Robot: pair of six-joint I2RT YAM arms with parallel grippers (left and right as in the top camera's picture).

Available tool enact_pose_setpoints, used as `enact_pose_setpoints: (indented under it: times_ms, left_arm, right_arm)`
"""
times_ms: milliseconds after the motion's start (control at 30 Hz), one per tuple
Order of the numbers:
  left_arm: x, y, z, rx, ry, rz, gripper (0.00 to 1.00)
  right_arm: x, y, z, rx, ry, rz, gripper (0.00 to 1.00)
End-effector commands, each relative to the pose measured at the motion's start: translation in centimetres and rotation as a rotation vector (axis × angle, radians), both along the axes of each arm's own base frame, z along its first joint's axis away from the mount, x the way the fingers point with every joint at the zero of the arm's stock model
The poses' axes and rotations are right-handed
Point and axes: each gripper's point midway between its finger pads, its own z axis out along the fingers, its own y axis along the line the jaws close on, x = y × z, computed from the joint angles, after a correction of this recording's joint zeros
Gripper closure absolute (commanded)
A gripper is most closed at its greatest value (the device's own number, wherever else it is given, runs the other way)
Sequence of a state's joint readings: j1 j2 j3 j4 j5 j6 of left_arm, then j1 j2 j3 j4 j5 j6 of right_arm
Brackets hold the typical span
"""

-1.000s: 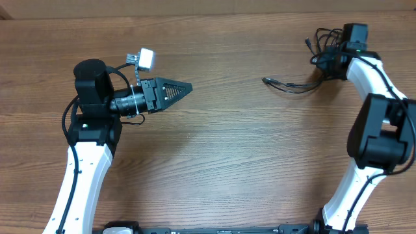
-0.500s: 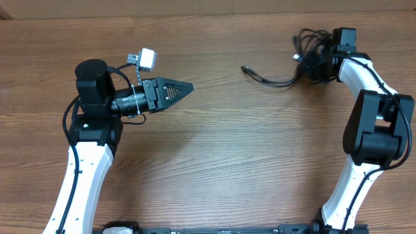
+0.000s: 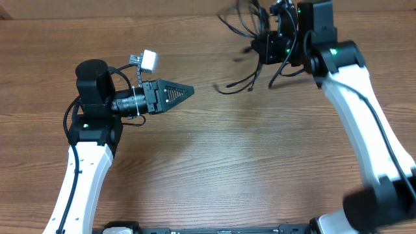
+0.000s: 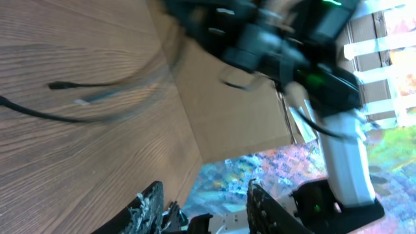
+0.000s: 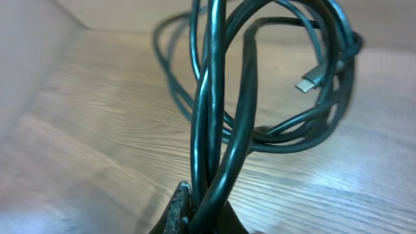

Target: Untangle cables

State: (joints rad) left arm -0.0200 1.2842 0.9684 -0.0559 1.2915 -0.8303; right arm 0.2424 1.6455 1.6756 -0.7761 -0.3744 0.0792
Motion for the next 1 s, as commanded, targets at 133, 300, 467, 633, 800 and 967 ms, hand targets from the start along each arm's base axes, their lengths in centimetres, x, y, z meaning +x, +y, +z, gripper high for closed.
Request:
enact_pose_setpoints:
  times_ms: [133, 300, 467, 633, 800, 967]
  left_arm:
    - [-1.3, -0.5, 0.7, -0.021, -0.051, -0.087, 0.58]
    - [-0.4, 0.2, 0.5, -0.008, -0.050, -0.035, 0.42]
    - [1.3, 1.9, 0.1, 0.019, -0.051, 0.069, 0.39]
    - [1.6, 2.6, 0.1, 0.026, -0.072, 0.087, 0.38]
    - [1.4, 2.6, -0.4, 0.028, -0.037, 0.086, 0.37]
    - [1.0, 2.5, -1.4, 0.045, -0.005, 0.079, 0.38]
  right_arm:
    - [-5.1, 0.4, 5.7, 0.025, -0.058, -0.018, 0.96]
    - [-9.1, 1.5, 4.4, -0.003, 0.058, 0.030, 0.96]
    - [-12.9, 3.4, 2.3, -0.052, 0.177, 0.116, 0.96]
    - [-16.0, 6.4, 2.1, -0.033, 0.231, 0.225, 0.96]
    - [-17.0, 8.8, 2.8, -0.020, 0.188, 0.285, 0.96]
    - [-16.8, 10.0, 3.8, 0.008, 0.137, 0.309, 0.96]
